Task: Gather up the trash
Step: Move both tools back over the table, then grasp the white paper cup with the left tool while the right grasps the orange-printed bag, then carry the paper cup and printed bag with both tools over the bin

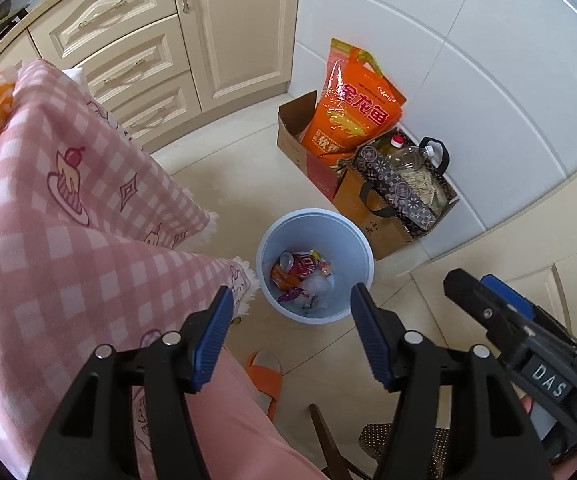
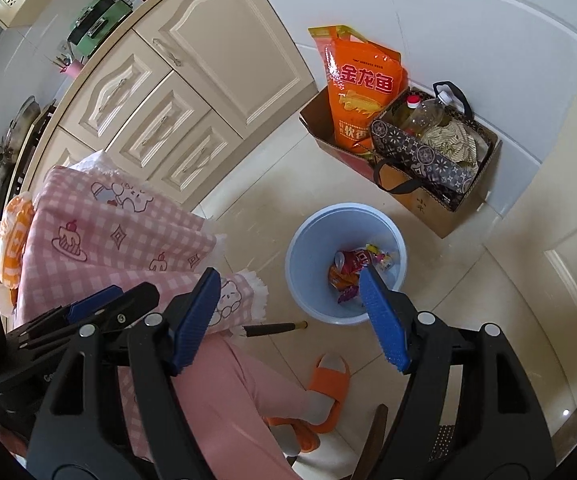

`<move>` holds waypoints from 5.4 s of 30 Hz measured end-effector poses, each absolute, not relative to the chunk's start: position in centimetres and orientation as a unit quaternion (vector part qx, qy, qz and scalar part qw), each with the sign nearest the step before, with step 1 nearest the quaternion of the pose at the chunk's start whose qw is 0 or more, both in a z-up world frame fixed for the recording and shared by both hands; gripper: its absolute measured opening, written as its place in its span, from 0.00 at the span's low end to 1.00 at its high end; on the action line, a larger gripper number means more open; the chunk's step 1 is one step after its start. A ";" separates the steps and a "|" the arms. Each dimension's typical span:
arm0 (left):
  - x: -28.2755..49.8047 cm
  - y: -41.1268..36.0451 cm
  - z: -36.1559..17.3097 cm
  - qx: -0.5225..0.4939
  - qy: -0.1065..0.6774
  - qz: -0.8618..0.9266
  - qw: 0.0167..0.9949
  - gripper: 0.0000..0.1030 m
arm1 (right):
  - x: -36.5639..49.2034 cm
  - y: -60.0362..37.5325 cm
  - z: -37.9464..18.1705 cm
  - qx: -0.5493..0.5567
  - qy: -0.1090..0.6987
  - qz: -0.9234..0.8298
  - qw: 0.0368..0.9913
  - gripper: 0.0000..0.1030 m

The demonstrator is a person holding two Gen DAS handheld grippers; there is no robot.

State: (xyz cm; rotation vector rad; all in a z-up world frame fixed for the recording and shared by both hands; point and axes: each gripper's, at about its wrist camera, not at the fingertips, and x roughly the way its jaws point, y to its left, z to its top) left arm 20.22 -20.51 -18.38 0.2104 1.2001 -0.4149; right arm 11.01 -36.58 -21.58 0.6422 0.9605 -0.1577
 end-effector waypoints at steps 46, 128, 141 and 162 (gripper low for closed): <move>12.6 0.6 -3.7 -0.025 0.395 -0.111 0.911 0.73 | 7.7 -19.0 -7.3 0.195 0.352 0.013 0.915 0.84; 19.3 -1.1 -5.8 -0.065 0.470 -0.167 0.864 0.34 | 10.6 -28.7 -12.7 0.235 0.408 -0.111 0.875 0.36; 19.8 -13.2 -10.2 0.002 0.530 -0.236 0.814 0.34 | 12.2 -34.9 -18.7 0.275 0.474 -0.133 0.826 0.39; 23.4 -23.7 -20.1 0.057 0.619 -0.230 0.749 0.35 | 13.8 -42.0 -23.8 0.328 0.501 -0.164 0.784 0.78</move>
